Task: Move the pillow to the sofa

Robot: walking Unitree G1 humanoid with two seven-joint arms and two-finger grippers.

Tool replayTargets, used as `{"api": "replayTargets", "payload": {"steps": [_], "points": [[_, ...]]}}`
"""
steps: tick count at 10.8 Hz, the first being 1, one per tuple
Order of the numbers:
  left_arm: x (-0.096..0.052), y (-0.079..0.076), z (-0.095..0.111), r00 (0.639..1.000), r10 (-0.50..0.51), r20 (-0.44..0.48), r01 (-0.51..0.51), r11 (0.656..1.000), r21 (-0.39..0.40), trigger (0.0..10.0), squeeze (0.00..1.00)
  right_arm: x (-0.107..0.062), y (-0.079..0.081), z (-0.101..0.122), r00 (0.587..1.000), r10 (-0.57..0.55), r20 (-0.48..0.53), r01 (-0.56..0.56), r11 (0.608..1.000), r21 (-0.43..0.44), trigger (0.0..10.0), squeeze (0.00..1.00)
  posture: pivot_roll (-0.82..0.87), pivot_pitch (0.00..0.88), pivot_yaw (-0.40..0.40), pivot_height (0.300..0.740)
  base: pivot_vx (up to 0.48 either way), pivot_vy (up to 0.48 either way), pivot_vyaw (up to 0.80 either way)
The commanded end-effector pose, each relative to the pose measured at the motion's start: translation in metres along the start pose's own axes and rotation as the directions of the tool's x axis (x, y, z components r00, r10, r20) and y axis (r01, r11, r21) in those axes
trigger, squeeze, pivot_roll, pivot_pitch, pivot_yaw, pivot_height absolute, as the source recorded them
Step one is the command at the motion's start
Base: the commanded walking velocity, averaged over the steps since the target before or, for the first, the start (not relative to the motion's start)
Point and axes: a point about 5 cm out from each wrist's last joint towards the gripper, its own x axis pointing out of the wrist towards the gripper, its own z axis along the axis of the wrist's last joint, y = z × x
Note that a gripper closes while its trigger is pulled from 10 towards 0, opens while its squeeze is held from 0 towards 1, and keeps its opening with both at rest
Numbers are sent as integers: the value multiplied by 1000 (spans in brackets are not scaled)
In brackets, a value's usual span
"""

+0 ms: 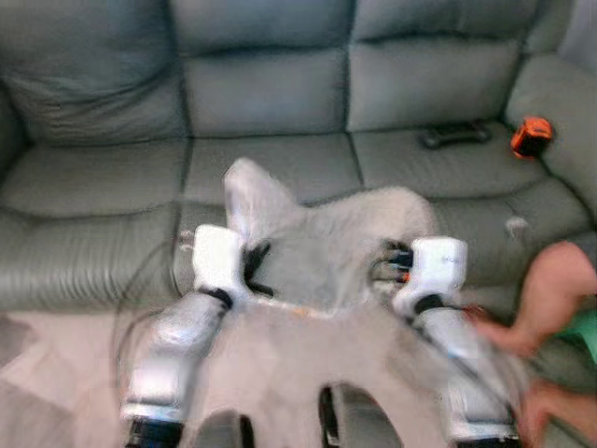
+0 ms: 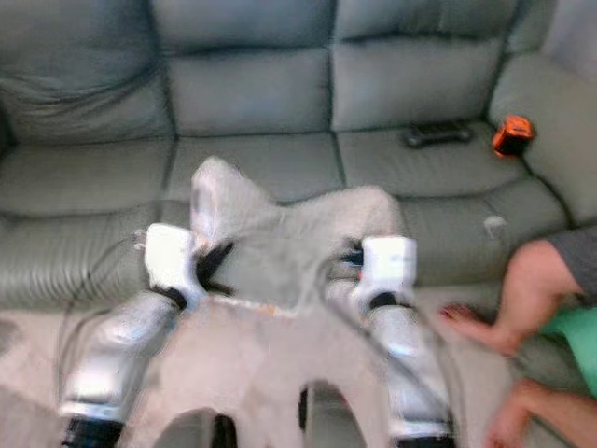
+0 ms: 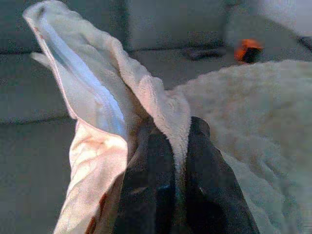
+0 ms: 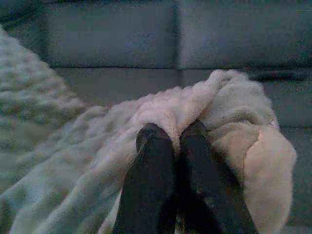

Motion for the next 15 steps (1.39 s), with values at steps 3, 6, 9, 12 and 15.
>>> {"api": "replayTargets", "payload": {"steps": [3,6,9,12,15], "points": [[1,2,8,1000,-2,31,2,1000,23,10000,0,0,12,8,998,51,48,-51,999,4,10000,0,-98,165,-7,740,365,0,158],[3,3,9,999,0,36,-1,1000,26,10000,0,2,11,7,999,35,40,-36,999,10,10000,0,-97,161,-7,740,368,0,438],[4,3,10,999,1,36,-2,1000,28,10000,0,2,11,7,999,36,40,-36,999,10,10000,0,-97,161,-7,740,368,0,0],[5,7,14,998,11,63,-12,1000,26,10000,0,2,13,6,998,38,39,-39,999,25,10000,0,-93,162,-4,740,245,0,0],[5,18,19,995,67,74,-74,993,93,10000,0,-6,14,12,998,10,70,-13,999,39,10000,0,-104,223,1,740,0,0,0]]}}
